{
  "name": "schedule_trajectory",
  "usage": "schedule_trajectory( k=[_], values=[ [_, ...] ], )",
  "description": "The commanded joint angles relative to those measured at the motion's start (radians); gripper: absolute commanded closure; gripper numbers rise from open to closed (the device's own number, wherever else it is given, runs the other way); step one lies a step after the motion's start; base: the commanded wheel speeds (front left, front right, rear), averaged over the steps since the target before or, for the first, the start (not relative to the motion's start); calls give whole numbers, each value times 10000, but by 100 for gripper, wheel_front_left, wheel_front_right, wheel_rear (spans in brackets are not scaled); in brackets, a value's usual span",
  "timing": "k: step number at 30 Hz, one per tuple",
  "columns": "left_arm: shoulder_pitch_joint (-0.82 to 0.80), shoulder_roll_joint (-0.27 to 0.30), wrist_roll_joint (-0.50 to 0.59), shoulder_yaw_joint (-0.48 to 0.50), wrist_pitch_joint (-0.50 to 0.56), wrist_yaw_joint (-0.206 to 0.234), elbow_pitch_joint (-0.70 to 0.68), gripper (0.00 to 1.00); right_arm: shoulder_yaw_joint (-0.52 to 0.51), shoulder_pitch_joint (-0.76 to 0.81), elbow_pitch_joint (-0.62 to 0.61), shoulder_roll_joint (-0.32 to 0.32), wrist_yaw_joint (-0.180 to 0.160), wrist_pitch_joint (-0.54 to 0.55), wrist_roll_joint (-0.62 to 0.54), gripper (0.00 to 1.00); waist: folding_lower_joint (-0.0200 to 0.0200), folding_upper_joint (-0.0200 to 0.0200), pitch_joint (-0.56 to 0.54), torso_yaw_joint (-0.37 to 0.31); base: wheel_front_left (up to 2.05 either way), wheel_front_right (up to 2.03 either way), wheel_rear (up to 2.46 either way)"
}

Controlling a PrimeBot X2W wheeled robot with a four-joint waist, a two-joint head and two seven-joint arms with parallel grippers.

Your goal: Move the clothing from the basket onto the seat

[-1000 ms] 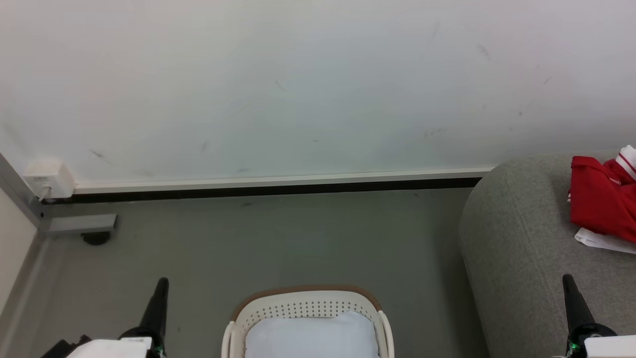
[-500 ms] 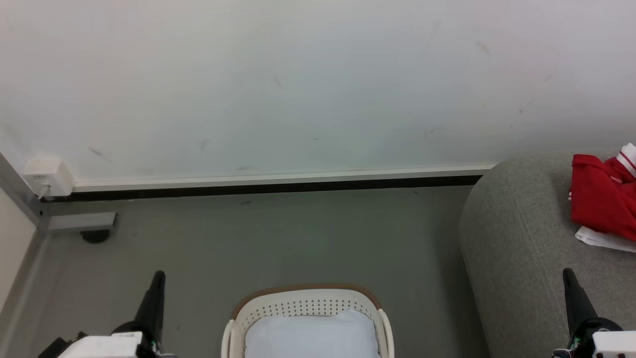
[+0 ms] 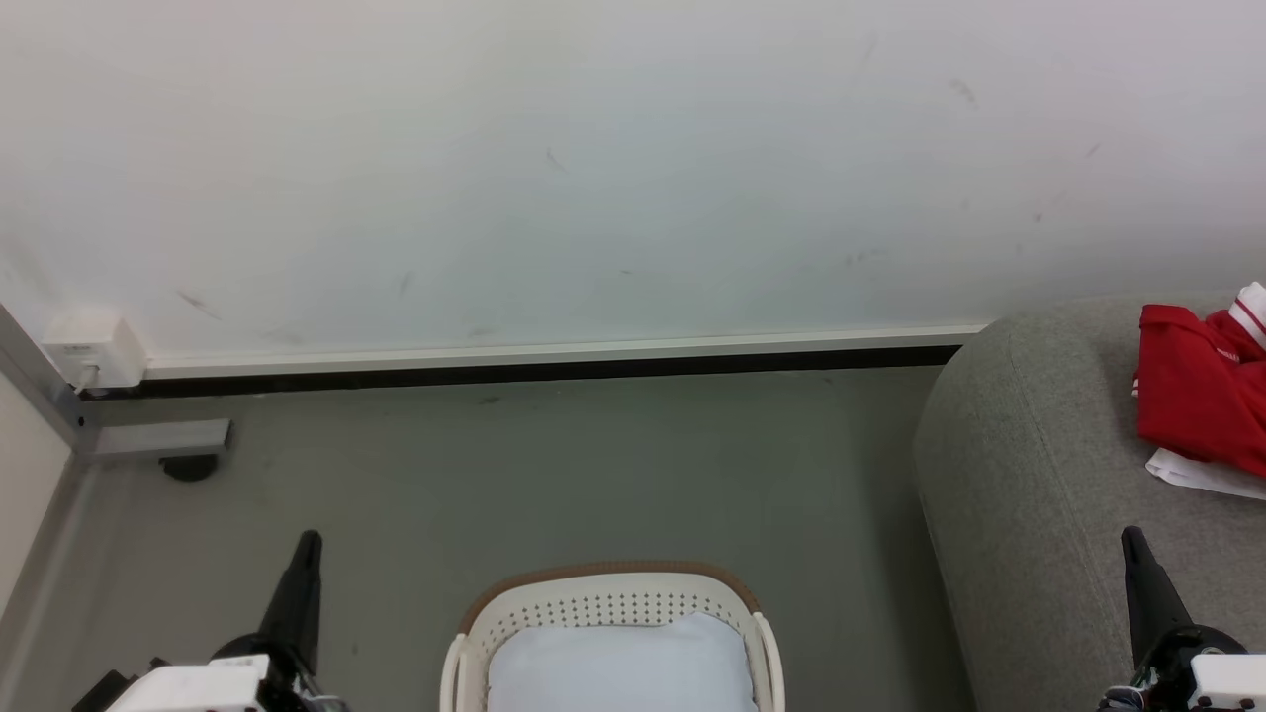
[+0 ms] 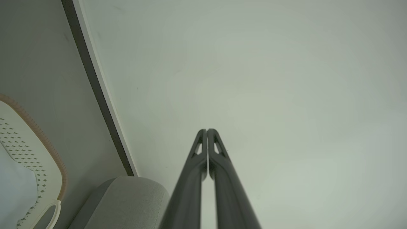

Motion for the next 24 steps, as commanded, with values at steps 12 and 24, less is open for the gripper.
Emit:
schedule_trajectory(
  k=[12,24],
  values=[
    [-85,19,-130,30,40,-41,-29,100,-34,-128,-52,-73,-21,31,19,100,0,0,0,1,0,0,0],
    [-84,19,-131,29,39,-41,-30,100,-33,-128,-51,-73,-21,30,19,100,0,0,0,1,0,0,0]
  ],
)
